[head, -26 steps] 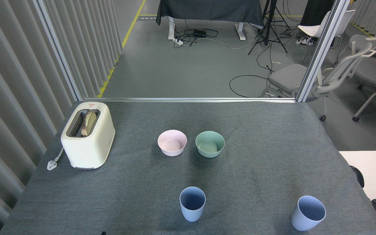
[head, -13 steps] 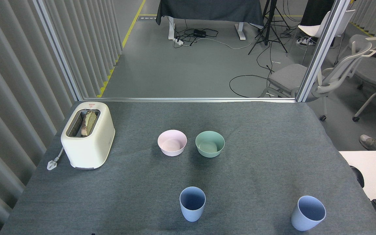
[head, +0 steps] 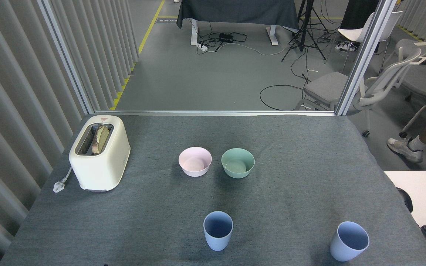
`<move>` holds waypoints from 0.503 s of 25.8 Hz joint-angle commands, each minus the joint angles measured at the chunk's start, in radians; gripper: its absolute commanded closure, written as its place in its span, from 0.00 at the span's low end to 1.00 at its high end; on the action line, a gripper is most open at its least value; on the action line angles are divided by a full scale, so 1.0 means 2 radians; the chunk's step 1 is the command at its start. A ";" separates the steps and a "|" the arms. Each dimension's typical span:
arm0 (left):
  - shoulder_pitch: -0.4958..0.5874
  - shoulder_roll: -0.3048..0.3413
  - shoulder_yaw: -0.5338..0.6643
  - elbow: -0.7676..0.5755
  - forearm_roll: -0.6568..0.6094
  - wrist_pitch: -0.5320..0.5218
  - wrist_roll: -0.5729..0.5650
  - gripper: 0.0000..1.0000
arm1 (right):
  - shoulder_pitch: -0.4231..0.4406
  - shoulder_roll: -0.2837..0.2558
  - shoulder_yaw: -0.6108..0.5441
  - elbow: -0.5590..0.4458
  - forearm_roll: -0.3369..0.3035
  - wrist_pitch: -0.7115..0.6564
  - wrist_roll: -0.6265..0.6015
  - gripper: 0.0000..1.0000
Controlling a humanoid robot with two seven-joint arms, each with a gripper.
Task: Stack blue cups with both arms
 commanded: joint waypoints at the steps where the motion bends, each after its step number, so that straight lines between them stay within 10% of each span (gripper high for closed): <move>1: 0.000 0.000 0.000 0.000 0.000 0.000 0.000 0.00 | -0.012 0.000 -0.001 0.007 -0.003 0.001 -0.001 0.00; 13: 0.000 0.000 0.000 0.005 0.000 0.000 0.001 0.00 | -0.028 -0.004 -0.022 0.020 -0.012 0.035 -0.001 0.00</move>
